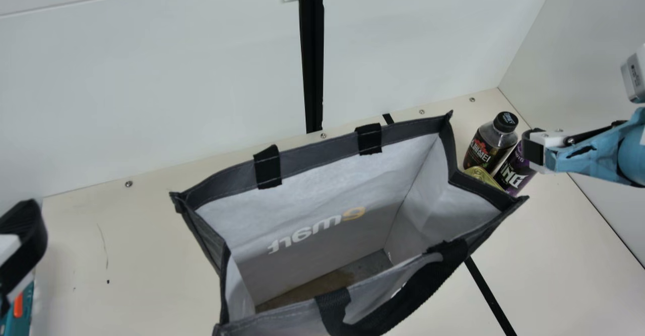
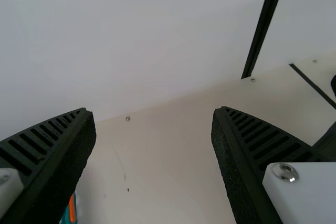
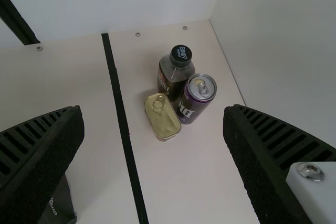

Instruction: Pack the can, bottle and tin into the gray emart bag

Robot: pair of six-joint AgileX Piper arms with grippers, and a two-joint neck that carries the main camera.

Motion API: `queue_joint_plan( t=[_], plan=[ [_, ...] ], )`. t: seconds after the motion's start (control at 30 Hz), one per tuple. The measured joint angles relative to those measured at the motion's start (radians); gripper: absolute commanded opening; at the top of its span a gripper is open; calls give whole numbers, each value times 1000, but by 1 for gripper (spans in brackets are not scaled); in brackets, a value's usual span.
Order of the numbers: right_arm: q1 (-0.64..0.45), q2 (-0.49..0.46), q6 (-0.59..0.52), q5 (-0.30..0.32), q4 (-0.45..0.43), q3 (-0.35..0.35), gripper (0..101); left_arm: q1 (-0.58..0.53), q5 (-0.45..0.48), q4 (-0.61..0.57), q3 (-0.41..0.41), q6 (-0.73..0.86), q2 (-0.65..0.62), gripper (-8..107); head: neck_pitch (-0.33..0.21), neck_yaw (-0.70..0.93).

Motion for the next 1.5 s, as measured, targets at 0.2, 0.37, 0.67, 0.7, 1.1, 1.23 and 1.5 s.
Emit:
queue_joint_plan(
  t=[0.2, 0.37, 0.67, 0.7, 1.1, 1.23, 1.5],
  plan=[
    [0, 0, 0, 0, 0, 0, 91, -65, -13, 8, -58, 21, 43, 90, -2, 0],
    [0, 0, 0, 0, 0, 0, 91, -122, -26, 10, -106, 57, 76, 90, -2, 2],
    [0, 0, 0, 0, 0, 0, 91, -191, -35, -40, -193, 154, 139, 90, -2, 0],
    [0, 0, 0, 0, 0, 0, 91, -195, -35, -47, -203, 167, 148, 90, -2, 0],
    [0, 0, 0, 0, 0, 0, 91, -228, -16, -149, -330, 324, 248, 90, -2, 0],
    [0, 0, 0, 0, 0, 0, 91, -232, 2, -186, -378, 371, 287, 90, -2, 0],
    [0, 0, 0, 0, 0, 0, 91, -230, 52, -289, -487, 478, 375, 90, -2, 0]
  ],
)
